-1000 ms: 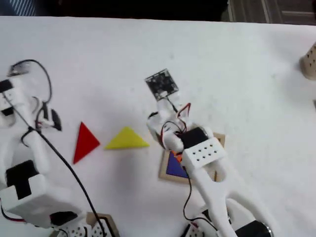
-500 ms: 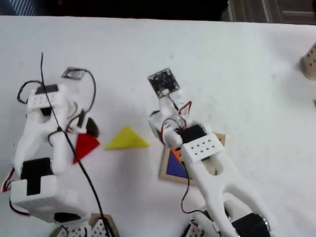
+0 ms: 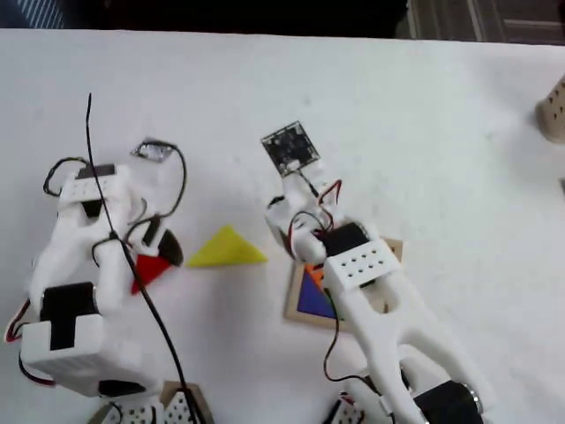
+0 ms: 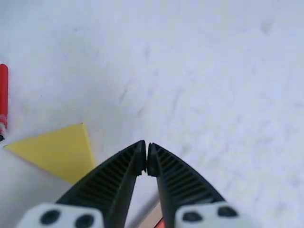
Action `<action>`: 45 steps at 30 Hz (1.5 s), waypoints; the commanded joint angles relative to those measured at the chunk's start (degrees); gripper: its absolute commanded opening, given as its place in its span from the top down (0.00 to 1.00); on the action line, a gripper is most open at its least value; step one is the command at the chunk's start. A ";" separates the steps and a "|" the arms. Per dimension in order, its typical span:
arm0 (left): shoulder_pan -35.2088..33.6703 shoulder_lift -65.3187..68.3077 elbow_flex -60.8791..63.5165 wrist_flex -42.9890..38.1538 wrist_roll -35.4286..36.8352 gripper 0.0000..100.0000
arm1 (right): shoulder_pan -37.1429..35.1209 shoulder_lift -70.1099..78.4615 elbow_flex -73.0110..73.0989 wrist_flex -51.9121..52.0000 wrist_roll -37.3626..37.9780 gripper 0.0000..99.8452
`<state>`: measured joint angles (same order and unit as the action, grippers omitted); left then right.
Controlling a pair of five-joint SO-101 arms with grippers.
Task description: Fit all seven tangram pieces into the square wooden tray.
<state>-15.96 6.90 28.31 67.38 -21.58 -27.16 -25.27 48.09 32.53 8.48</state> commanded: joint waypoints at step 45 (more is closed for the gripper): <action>8.13 -0.40 7.38 -7.38 25.41 0.86 | 0.48 -0.66 -0.62 -0.84 0.79 0.98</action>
<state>-9.01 5.58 35.34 60.97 4.00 -27.16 -25.27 48.09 32.53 8.66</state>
